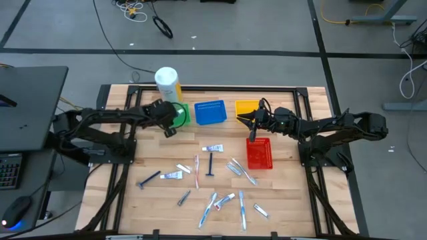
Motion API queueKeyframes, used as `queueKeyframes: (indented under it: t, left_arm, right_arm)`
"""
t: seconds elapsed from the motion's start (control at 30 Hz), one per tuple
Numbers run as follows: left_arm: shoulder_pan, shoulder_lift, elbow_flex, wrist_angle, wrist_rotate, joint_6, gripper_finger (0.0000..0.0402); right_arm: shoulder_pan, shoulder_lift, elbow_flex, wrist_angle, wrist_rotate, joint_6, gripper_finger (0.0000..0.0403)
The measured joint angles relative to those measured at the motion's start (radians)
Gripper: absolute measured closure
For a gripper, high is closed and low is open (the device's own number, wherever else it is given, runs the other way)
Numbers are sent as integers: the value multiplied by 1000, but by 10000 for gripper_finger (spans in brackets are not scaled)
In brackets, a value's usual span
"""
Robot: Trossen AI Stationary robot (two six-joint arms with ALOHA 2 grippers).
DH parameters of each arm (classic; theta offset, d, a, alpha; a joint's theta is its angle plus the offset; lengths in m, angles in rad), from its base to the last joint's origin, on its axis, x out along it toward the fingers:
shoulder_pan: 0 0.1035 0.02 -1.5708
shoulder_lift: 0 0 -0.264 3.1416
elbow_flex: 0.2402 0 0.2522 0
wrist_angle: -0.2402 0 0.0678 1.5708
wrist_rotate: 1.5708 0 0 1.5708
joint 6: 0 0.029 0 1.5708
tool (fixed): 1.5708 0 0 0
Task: Pick & Place Travel size toiletries
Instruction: Put the white toothpaste into the green bin, then put the left blue razor into the blue bin
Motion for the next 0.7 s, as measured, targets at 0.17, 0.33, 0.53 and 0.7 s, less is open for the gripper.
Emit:
queueKeyframes:
  t: [0.17,0.33,0.53,0.7]
  left_arm:
    - [39,31,0,1,22,22,306]
    - [64,75,0,-2,45,33,290]
    - [67,87,1,-1,25,35,236]
    - [66,54,3,-3,10,60,201]
  right_arm:
    - [0,0,0,-1,0,0,343]
    - [0,0,0,-3,-8,-2,343]
    - [0,0,0,-17,-29,-8,341]
    - [1,0,0,-23,-71,4,315]
